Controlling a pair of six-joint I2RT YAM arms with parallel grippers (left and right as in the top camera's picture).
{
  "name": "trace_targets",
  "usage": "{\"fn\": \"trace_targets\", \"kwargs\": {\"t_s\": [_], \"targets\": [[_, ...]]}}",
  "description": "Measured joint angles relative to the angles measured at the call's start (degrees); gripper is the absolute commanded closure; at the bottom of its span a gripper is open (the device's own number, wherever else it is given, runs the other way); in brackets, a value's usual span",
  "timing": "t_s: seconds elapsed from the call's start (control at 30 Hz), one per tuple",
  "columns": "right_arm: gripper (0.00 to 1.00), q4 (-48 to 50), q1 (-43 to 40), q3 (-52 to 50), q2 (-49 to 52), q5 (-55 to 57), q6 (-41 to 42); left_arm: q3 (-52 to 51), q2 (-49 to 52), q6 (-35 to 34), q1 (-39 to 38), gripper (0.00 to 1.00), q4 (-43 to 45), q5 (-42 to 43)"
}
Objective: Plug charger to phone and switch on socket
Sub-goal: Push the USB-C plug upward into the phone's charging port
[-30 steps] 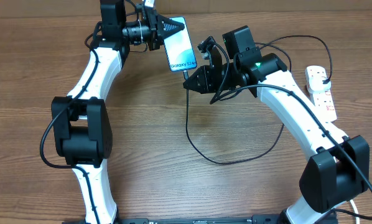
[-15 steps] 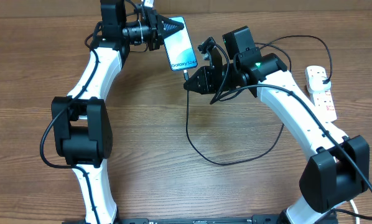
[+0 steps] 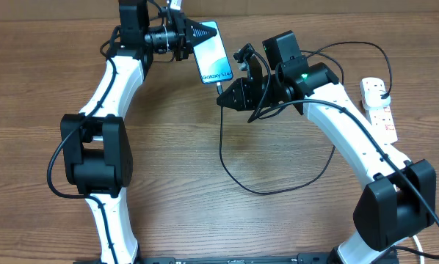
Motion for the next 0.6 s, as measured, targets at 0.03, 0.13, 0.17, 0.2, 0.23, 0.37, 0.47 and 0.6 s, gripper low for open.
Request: {"fn": "trace_targets", "kwargs": {"t_s": [0.03, 0.13, 0.17, 0.2, 0.23, 0.37, 0.47, 0.6], "targets": [[0.96, -0.02, 0.00, 0.00, 0.00, -0.04, 0.02, 0.00, 0.00, 0.02, 0.00, 0.96, -0.17, -0.09], [0.96, 0.00, 0.00, 0.00, 0.00, -0.02, -0.02, 0.00, 0.00, 0.44, 0.00, 0.96, -0.90, -0.39], [0.96, 0.07, 0.00, 0.00, 0.00, -0.04, 0.00, 0.00, 0.00, 0.63, 0.00, 0.96, -1.07, -0.46], [0.96, 0.11, 0.00, 0.00, 0.00, -0.04, 0.00, 0.00, 0.00, 0.85, 0.00, 0.96, -1.16, -0.52], [0.96, 0.17, 0.00, 0.00, 0.00, -0.04, -0.02, 0.00, 0.00, 0.98, 0.02, 0.96, -1.18, -0.57], [0.96, 0.33, 0.00, 0.00, 0.00, -0.02, 0.00, 0.00, 0.00, 1.25, 0.04, 0.96, -1.22, -0.55], [0.96, 0.33, 0.00, 0.00, 0.00, -0.02, -0.02, 0.00, 0.00, 1.29, 0.04, 0.96, -1.22, -0.46], [0.96, 0.28, 0.00, 0.00, 0.00, -0.20, 0.00, 0.00, 0.00, 1.29, 0.04, 0.96, -1.20, -0.13]]}}
